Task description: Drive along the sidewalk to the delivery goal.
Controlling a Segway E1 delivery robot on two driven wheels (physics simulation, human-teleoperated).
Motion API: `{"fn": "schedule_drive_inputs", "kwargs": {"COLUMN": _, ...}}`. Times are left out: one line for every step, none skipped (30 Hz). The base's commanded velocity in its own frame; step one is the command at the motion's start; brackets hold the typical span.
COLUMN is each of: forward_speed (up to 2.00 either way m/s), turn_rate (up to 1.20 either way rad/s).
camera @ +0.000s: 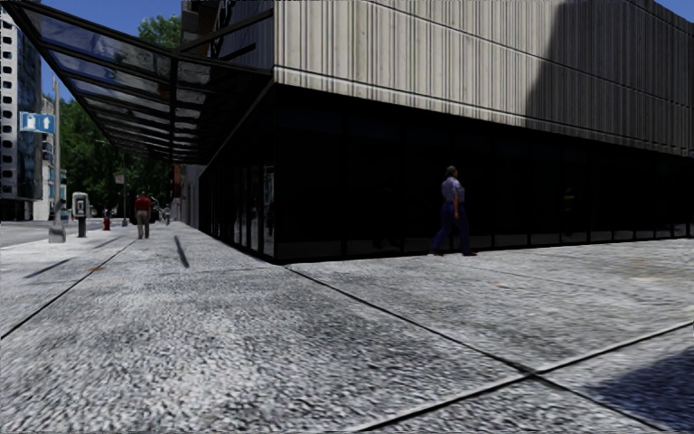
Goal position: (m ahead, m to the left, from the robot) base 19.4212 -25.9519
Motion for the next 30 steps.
{"fn": "schedule_drive_inputs", "kwargs": {"forward_speed": 2.00, "turn_rate": -0.51}}
{"fn": "schedule_drive_inputs", "kwargs": {"forward_speed": 2.00, "turn_rate": -0.51}}
{"fn": "schedule_drive_inputs", "kwargs": {"forward_speed": 2.00, "turn_rate": -0.51}}
{"fn": "schedule_drive_inputs", "kwargs": {"forward_speed": 2.00, "turn_rate": -0.51}}
{"fn": "schedule_drive_inputs", "kwargs": {"forward_speed": 2.00, "turn_rate": -0.51}}
{"fn": "schedule_drive_inputs", "kwargs": {"forward_speed": 2.00, "turn_rate": -0.51}}
{"fn": "schedule_drive_inputs", "kwargs": {"forward_speed": 2.00, "turn_rate": -0.51}}
{"fn": "schedule_drive_inputs", "kwargs": {"forward_speed": 2.00, "turn_rate": -0.51}}
{"fn": "schedule_drive_inputs", "kwargs": {"forward_speed": 2.00, "turn_rate": -0.51}}
{"fn": "schedule_drive_inputs", "kwargs": {"forward_speed": 2.00, "turn_rate": -0.51}}
{"fn": "schedule_drive_inputs", "kwargs": {"forward_speed": 2.00, "turn_rate": -0.51}}
{"fn": "schedule_drive_inputs", "kwargs": {"forward_speed": 2.00, "turn_rate": -0.51}}
{"fn": "schedule_drive_inputs", "kwargs": {"forward_speed": 2.00, "turn_rate": -0.51}}
{"fn": "schedule_drive_inputs", "kwargs": {"forward_speed": 2.00, "turn_rate": -0.51}}
{"fn": "schedule_drive_inputs", "kwargs": {"forward_speed": 2.00, "turn_rate": -0.51}}
{"fn": "schedule_drive_inputs", "kwargs": {"forward_speed": 2.00, "turn_rate": -0.51}}
{"fn": "schedule_drive_inputs", "kwargs": {"forward_speed": 2.00, "turn_rate": -0.51}}
{"fn": "schedule_drive_inputs", "kwargs": {"forward_speed": 2.00, "turn_rate": -0.51}}
{"fn": "schedule_drive_inputs", "kwargs": {"forward_speed": 2.00, "turn_rate": -0.51}}
{"fn": "schedule_drive_inputs", "kwargs": {"forward_speed": 2.00, "turn_rate": -0.51}}
{"fn": "schedule_drive_inputs", "kwargs": {"forward_speed": 2.00, "turn_rate": -0.51}}
{"fn": "schedule_drive_inputs", "kwargs": {"forward_speed": 2.00, "turn_rate": -0.51}}
{"fn": "schedule_drive_inputs", "kwargs": {"forward_speed": 2.00, "turn_rate": -0.51}}
{"fn": "schedule_drive_inputs", "kwargs": {"forward_speed": 2.00, "turn_rate": -0.51}}
{"fn": "schedule_drive_inputs", "kwargs": {"forward_speed": 2.00, "turn_rate": -0.51}}
{"fn": "schedule_drive_inputs", "kwargs": {"forward_speed": 2.00, "turn_rate": -0.51}}
{"fn": "schedule_drive_inputs", "kwargs": {"forward_speed": 2.00, "turn_rate": -0.51}}
{"fn": "schedule_drive_inputs", "kwargs": {"forward_speed": 2.00, "turn_rate": -0.51}}
{"fn": "schedule_drive_inputs", "kwargs": {"forward_speed": 2.00, "turn_rate": -0.51}}
{"fn": "schedule_drive_inputs", "kwargs": {"forward_speed": 2.00, "turn_rate": -0.51}}
